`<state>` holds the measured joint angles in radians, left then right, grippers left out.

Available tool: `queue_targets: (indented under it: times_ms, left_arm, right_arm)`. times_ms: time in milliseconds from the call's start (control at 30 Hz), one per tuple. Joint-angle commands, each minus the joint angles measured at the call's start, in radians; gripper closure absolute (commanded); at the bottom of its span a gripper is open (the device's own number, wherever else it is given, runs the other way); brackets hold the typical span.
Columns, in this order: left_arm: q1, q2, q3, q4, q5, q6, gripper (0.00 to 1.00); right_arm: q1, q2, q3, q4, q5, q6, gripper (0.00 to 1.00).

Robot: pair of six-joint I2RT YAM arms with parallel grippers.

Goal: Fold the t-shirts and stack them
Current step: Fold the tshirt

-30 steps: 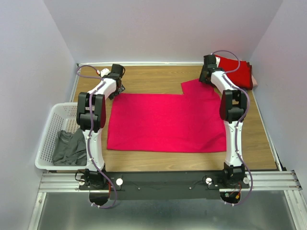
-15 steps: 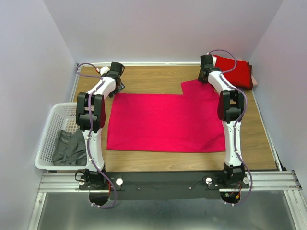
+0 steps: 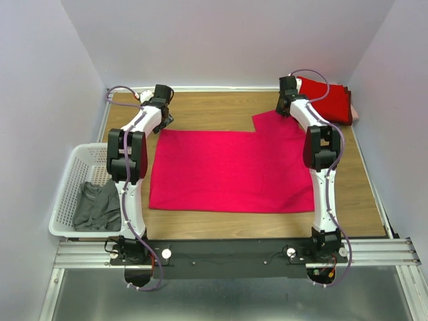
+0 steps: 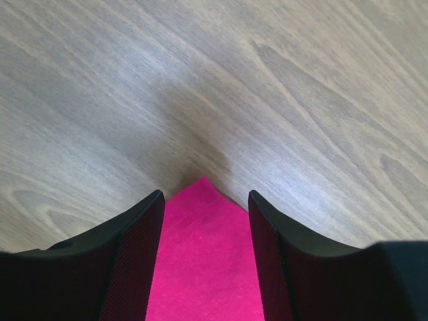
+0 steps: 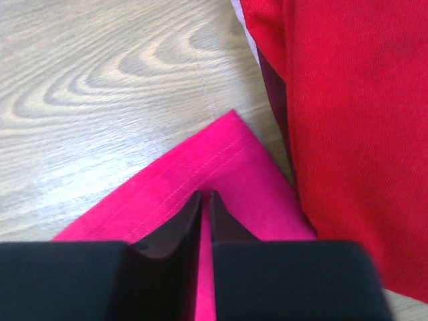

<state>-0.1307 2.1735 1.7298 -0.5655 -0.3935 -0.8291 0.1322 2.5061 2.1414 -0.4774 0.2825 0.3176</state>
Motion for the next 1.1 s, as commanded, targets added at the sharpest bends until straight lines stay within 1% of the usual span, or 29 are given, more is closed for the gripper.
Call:
queue_targets:
  times_ms: [0,33,67,100,167,200,267,300,367,533,567,600,700,767,900,1033,1067]
  left_arm:
    - [0.002,0.034,0.022,0.007,0.008,0.007,0.49]
    - [0.002,0.035,0.024,0.009,0.008,0.008,0.53]
    - [0.000,0.037,0.025,0.010,0.008,0.010,0.54]
    - [-0.001,0.040,0.031,0.010,0.007,0.013,0.55]
    - [-0.001,0.048,0.039,0.006,0.002,0.016,0.63]
    - [-0.003,0.052,0.042,0.000,-0.004,0.016,0.65]
    - [-0.003,0.060,0.050,-0.013,-0.015,0.018,0.66]
    - [-0.003,0.058,0.051,-0.014,-0.019,0.018,0.71]
    - [-0.003,0.062,0.051,-0.017,-0.027,0.021,0.74]
    - [-0.001,0.062,0.057,-0.022,-0.036,0.025,0.90]
    - [-0.001,0.063,0.057,-0.020,-0.038,0.027,0.93]
    - [-0.001,0.062,0.059,-0.022,-0.039,0.027,1.00]
    - [-0.001,0.058,0.060,-0.023,-0.044,0.030,1.00]
    - [-0.001,0.051,0.059,-0.020,-0.044,0.035,1.00]
    - [-0.001,0.029,0.057,-0.005,-0.044,0.048,1.00]
    - [0.002,0.023,0.068,-0.011,-0.045,0.056,1.00]
    - [0.002,0.022,0.068,-0.011,-0.044,0.058,1.00]
  right_arm:
    - [0.012,0.014,-0.005,-0.030,0.000,-0.005,0.77]
    - [0.010,0.014,0.000,-0.030,0.003,-0.008,0.72]
    - [0.010,0.011,0.003,-0.030,0.004,-0.009,0.66]
    - [0.012,0.010,0.003,-0.030,0.006,-0.014,0.56]
    - [0.010,0.000,0.003,-0.030,0.010,-0.015,0.49]
    - [0.012,-0.003,0.002,-0.030,0.009,-0.015,0.44]
    - [0.012,-0.009,0.002,-0.030,0.011,-0.017,0.39]
    - [0.012,-0.010,0.003,-0.030,0.017,-0.017,0.37]
    - [0.012,-0.016,0.000,-0.030,0.020,-0.020,0.33]
    - [0.010,-0.027,0.005,-0.027,0.032,-0.014,0.30]
    - [0.010,-0.027,0.008,-0.027,0.032,-0.015,0.28]
    - [0.010,-0.027,0.015,-0.026,0.034,-0.014,0.28]
    - [0.010,-0.026,0.029,-0.023,0.029,-0.012,0.25]
    - [0.012,-0.024,0.035,-0.020,0.026,-0.011,0.21]
    - [0.012,-0.024,0.048,-0.009,0.023,-0.012,0.18]
    - [0.010,-0.004,0.052,-0.001,0.003,-0.009,0.19]
    - [0.012,0.005,0.049,-0.001,-0.002,-0.008,0.22]
